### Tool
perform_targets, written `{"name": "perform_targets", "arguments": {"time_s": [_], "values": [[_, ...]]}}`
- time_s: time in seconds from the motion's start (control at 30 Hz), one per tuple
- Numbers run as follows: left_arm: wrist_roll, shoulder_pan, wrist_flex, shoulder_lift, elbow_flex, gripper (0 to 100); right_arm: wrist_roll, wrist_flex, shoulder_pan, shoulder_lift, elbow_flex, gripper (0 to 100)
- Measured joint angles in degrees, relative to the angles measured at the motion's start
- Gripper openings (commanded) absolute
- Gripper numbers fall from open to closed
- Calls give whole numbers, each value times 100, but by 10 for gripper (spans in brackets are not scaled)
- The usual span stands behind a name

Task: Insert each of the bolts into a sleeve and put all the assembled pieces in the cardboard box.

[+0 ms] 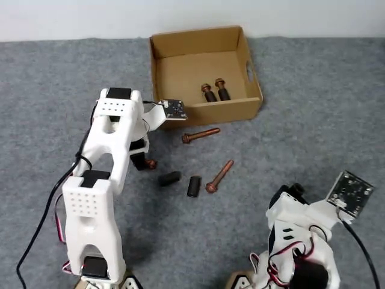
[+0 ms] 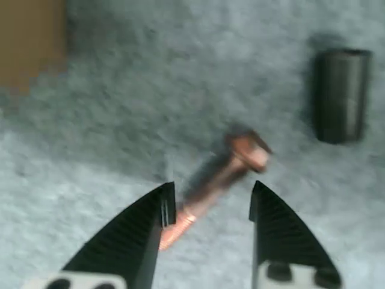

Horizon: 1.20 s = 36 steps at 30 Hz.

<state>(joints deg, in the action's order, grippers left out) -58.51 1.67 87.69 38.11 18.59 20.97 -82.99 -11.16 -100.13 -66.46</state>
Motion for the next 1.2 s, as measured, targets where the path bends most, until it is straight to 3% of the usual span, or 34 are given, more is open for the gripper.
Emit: {"name": "perform_targets", "arguments": {"time_s": [0.3, 0.67, 0.9, 1.2], "values": [[0, 325, -185, 70, -26, 200, 0, 0, 0, 0, -70, 8], [9, 527, 255, 519, 167, 4, 0, 0, 0, 0, -88, 8], [18, 589, 492, 563, 246, 7, 0, 0, 0, 0, -88, 8], [1011, 809, 1037, -9, 220, 7, 0, 0, 0, 0, -88, 8]]}}
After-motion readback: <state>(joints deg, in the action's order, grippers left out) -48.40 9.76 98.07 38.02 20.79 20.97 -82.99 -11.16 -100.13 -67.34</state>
